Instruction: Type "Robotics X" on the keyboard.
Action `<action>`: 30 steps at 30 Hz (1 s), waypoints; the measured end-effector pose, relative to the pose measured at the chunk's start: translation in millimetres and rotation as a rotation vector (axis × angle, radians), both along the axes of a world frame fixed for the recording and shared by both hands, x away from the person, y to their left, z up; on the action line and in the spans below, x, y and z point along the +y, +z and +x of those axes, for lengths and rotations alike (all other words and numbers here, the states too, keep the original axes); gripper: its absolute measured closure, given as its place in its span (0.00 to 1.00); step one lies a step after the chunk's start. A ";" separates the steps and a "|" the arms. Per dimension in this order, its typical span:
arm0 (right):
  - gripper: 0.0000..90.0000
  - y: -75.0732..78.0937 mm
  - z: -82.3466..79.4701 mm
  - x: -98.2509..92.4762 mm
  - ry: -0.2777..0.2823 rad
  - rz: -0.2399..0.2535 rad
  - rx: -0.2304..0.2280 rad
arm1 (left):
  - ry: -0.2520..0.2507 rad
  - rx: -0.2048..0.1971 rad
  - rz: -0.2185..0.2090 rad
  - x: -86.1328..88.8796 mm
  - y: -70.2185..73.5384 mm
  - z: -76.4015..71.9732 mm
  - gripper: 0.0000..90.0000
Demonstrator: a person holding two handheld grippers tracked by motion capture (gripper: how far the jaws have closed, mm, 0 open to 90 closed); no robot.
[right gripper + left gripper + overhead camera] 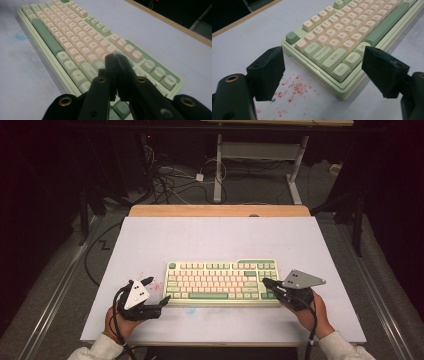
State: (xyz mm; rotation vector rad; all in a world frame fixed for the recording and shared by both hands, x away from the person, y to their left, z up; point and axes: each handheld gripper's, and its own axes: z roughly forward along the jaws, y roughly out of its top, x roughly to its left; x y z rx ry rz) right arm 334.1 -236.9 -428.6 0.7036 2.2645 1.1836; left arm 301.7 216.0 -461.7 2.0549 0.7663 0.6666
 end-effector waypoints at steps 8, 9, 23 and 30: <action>1.00 -16.0 11.9 26.1 0.048 -0.084 0.054 | 0.002 0.025 -0.024 -5.0 2.2 5.6 0.26; 1.00 -16.0 11.9 26.1 0.048 -0.084 0.054 | 0.001 0.028 -0.026 -5.1 2.9 6.6 0.26; 1.00 -31.6 18.3 33.2 0.052 -0.146 0.080 | -0.035 0.089 -0.062 -15.5 15.3 25.9 0.56; 1.00 -31.6 17.9 33.2 0.052 -0.148 0.079 | -0.096 0.152 -0.028 -35.3 23.7 43.7 0.90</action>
